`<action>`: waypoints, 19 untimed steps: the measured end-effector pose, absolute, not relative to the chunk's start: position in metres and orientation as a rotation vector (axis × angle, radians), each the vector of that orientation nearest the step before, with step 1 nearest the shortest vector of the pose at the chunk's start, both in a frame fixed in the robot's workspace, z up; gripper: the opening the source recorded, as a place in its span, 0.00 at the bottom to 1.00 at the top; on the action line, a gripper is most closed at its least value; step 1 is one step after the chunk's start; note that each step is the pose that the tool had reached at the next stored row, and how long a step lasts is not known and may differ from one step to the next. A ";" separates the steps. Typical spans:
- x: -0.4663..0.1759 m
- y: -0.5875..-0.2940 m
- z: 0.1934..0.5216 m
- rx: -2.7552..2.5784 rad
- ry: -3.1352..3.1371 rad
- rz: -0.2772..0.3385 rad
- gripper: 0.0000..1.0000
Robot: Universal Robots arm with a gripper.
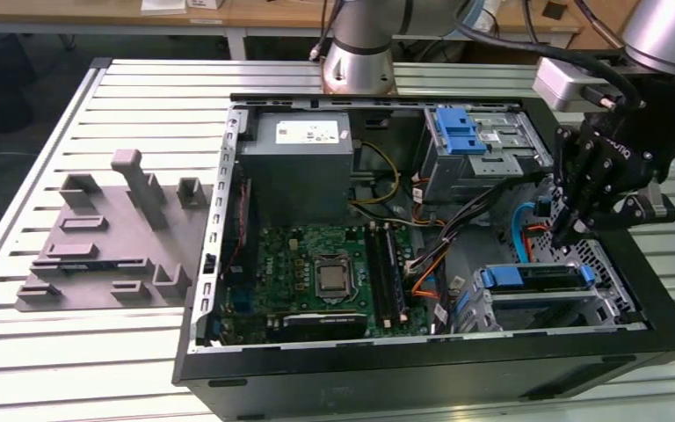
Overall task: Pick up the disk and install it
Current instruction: 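Insert the first disk wire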
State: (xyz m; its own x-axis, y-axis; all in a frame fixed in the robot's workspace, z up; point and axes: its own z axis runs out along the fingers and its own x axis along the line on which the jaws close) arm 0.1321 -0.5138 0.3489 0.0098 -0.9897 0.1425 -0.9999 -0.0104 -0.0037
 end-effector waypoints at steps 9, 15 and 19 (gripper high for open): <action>0.132 -0.517 0.348 2.159 -2.137 0.155 0.16; 0.132 -0.523 0.343 2.153 -2.128 0.136 0.16; 0.132 -0.523 0.341 2.150 -2.125 0.128 0.16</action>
State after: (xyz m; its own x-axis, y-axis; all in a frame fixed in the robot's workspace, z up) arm 0.1320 -0.5232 0.3409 0.0133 -0.9899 0.1414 -0.9997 -0.0102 0.0229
